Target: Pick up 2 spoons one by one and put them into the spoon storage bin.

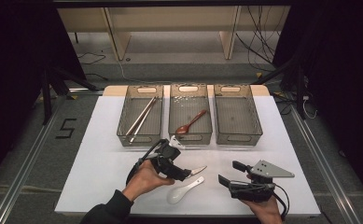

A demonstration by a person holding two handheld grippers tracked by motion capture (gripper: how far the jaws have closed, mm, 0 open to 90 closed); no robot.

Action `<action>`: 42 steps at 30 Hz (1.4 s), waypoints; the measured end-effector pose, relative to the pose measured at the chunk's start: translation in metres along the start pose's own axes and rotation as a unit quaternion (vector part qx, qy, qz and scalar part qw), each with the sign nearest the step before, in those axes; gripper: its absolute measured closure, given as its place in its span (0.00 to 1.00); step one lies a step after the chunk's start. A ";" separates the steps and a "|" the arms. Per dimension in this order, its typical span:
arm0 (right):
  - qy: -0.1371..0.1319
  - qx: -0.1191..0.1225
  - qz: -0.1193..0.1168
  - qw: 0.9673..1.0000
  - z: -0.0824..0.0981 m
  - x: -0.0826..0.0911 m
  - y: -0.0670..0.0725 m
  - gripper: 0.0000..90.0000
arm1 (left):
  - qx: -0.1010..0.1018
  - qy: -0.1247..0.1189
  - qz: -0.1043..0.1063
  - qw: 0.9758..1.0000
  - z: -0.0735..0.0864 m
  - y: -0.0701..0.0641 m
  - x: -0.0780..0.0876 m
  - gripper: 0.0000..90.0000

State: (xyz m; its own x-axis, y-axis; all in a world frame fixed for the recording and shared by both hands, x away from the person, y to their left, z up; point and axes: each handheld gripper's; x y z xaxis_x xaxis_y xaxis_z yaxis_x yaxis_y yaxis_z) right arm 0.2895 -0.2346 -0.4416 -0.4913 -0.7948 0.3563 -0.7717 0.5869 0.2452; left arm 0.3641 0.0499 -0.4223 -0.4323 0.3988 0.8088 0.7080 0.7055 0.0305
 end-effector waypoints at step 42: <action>0.002 0.002 0.000 1.000 0.000 0.000 0.000 0.26 | -0.084 0.077 -0.010 0.993 0.032 -0.045 -0.031 0.61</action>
Point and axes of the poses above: each handheld gripper's, and its own axes: x roughly backward along the jaws, z roughly out of its underside, y roughly to its left, and after that the axes turned 10 degrees about -z, right-handed
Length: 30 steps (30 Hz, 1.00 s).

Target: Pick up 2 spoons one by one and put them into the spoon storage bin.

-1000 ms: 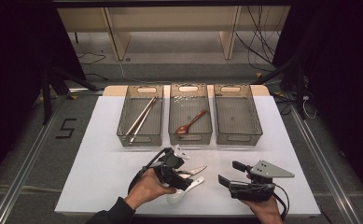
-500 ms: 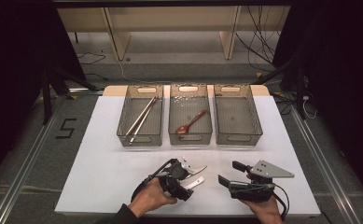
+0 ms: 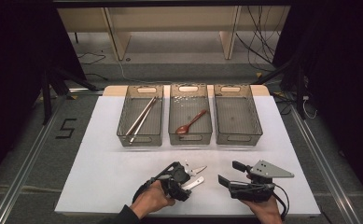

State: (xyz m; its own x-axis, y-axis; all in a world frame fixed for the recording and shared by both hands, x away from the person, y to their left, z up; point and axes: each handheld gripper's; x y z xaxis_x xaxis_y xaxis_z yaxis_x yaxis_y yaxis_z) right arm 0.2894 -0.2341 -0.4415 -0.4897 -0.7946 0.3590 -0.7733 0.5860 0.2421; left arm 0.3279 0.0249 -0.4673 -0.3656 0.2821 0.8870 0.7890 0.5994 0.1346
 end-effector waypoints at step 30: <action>0.001 0.000 0.000 1.000 0.000 -0.001 0.000 0.26 | -0.026 0.039 0.023 0.999 -0.009 0.007 0.000 0.79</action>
Point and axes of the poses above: each handheld gripper's, and its own axes: x roughly backward along the jaws, z roughly out of its underside, y roughly to its left, and after that the axes turned 10 degrees about -z, right-handed
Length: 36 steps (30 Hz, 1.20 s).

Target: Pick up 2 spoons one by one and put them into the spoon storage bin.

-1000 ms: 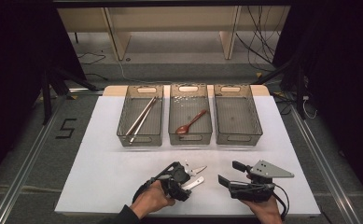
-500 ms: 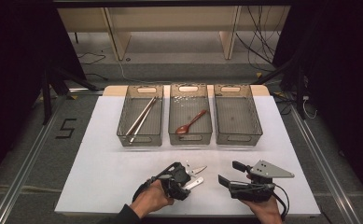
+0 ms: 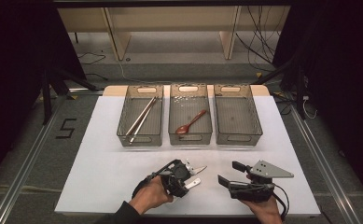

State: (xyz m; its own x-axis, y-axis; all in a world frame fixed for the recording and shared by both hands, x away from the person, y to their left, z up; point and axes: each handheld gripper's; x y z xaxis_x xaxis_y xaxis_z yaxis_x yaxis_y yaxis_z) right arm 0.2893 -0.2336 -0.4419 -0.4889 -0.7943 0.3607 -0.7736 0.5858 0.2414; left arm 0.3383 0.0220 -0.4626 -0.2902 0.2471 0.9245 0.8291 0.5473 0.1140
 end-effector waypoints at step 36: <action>-0.001 0.001 -0.002 1.000 0.000 0.001 0.000 0.26 | 0.015 -0.018 0.036 0.999 0.003 0.013 0.010 0.81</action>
Point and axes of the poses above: each handheld gripper's, and its own axes: x roughly backward along the jaws, z roughly out of its underside, y roughly to its left, and after that the axes turned 10 degrees about -z, right-handed
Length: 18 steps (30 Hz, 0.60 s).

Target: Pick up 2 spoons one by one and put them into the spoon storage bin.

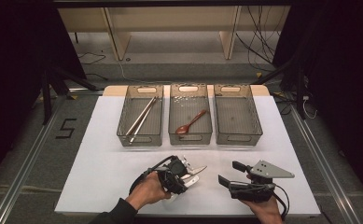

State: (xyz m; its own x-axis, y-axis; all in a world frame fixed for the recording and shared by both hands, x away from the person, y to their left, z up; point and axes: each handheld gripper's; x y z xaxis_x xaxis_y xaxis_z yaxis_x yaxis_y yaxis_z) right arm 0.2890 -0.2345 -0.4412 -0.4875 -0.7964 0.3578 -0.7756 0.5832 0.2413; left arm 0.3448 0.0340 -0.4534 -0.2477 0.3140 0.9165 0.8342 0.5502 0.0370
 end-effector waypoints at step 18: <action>0.000 0.000 0.000 1.000 0.000 0.000 0.000 0.26 | 0.019 -0.036 0.028 0.999 0.003 0.007 0.009 0.81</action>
State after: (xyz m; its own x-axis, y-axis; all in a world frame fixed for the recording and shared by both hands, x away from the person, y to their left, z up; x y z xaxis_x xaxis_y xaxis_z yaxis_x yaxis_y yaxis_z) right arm 0.2890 -0.2344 -0.4412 -0.4878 -0.7961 0.3581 -0.7754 0.5836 0.2412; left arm 0.3467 0.0429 -0.4465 -0.2360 0.3991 0.8860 0.8291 0.5583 -0.0306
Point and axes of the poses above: each handheld gripper's, and its own axes: x roughly backward along the jaws, z roughly out of its underside, y roughly to its left, and after that the axes turned 10 degrees about -z, right-handed
